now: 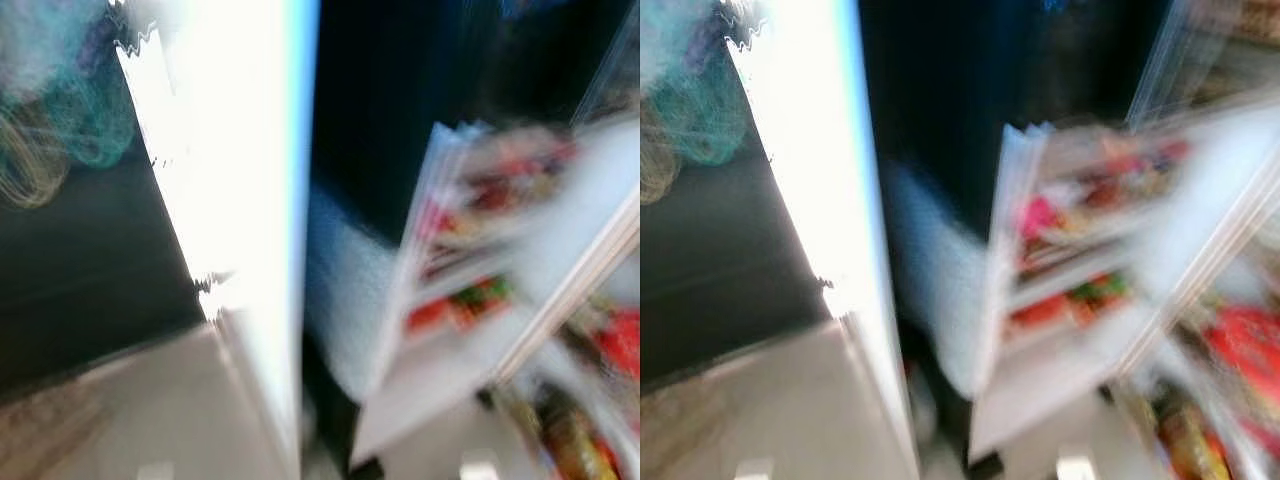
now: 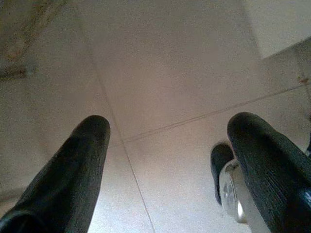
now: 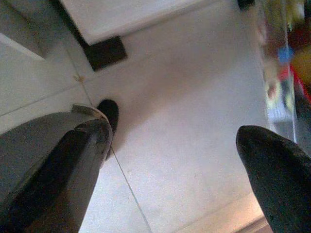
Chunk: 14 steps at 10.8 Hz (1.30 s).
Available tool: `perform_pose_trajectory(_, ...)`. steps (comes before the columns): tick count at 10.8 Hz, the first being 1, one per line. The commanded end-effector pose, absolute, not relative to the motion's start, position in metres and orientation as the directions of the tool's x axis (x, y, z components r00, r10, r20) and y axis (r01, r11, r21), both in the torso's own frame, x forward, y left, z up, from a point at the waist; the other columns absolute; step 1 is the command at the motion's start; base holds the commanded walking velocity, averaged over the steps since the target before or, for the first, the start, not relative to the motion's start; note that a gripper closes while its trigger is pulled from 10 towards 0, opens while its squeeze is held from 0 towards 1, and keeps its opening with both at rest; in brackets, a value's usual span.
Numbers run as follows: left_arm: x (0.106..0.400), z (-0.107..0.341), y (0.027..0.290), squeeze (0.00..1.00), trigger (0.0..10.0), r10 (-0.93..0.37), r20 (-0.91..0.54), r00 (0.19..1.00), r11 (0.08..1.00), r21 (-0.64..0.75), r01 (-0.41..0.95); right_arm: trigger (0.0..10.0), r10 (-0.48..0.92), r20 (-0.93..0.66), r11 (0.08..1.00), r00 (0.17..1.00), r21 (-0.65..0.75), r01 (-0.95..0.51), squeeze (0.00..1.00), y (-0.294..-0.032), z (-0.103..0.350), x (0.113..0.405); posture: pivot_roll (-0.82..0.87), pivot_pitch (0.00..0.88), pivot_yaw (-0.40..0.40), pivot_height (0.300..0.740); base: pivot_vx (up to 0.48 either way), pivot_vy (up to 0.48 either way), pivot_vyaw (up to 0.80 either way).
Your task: Restocking fridge
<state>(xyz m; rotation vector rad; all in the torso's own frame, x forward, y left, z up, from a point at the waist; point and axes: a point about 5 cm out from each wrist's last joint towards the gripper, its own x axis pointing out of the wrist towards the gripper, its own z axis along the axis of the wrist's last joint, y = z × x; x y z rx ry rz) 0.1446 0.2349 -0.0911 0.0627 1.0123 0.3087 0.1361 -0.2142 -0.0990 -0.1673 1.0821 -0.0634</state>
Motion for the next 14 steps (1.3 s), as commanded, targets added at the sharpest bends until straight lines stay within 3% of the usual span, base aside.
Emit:
perform_pose_trajectory(1,0.1389,-0.0923,0.2387,0.0,10.0,0.289,-0.831,0.475,0.952,0.198,-0.233,10.0,-0.125,-0.885,0.987,0.449,-0.156,-0.033,0.0,-0.2109,-0.1017,0.1305,0.02,0.0,0.003,0.74,0.0,0.27,-0.8)
perform_pose_trajectory(8,0.1409,-0.0912,0.241,0.0,10.0,0.29,-0.832,0.473,0.954,0.209,-0.217,10.0,-0.126,-0.885,0.988,0.448,-0.151,-0.02,0.0,-0.21,-0.1016,0.1319,0.02,0.0,0.009,0.74,0.0,0.0,-0.8)
perform_pose_trajectory(14,0.1394,-0.0923,0.2401,0.0,10.0,0.3,-0.839,0.454,0.95,0.222,-0.219,10.0,-0.138,-0.878,0.989,0.459,-0.15,0.009,0.0,-0.2118,-0.1011,0.1316,0.02,0.0,0.009,0.74,0.0,0.0,0.0)
